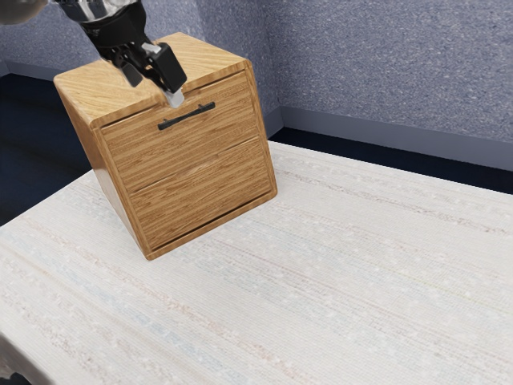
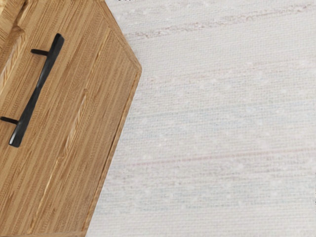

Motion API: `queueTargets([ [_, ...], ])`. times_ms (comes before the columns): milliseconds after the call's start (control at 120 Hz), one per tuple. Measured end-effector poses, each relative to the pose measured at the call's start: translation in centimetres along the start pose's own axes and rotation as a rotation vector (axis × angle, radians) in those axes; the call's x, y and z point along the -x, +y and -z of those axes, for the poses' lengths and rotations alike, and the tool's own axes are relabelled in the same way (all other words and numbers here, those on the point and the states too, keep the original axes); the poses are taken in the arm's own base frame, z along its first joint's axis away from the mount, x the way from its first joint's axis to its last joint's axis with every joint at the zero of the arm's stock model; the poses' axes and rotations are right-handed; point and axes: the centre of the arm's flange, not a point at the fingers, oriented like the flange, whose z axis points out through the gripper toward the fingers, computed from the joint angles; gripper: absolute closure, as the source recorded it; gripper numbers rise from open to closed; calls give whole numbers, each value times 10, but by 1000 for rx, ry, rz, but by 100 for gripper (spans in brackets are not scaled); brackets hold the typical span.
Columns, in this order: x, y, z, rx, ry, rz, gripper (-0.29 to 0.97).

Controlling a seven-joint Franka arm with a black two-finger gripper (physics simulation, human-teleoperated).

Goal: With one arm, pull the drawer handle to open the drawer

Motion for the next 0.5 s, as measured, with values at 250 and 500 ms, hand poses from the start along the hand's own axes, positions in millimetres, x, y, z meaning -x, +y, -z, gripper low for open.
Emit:
queueTargets([
  [250, -23, 72, -28, -53, -37, -159, 2],
  [500, -36, 5, -92, -121, -115, -78, 2],
])
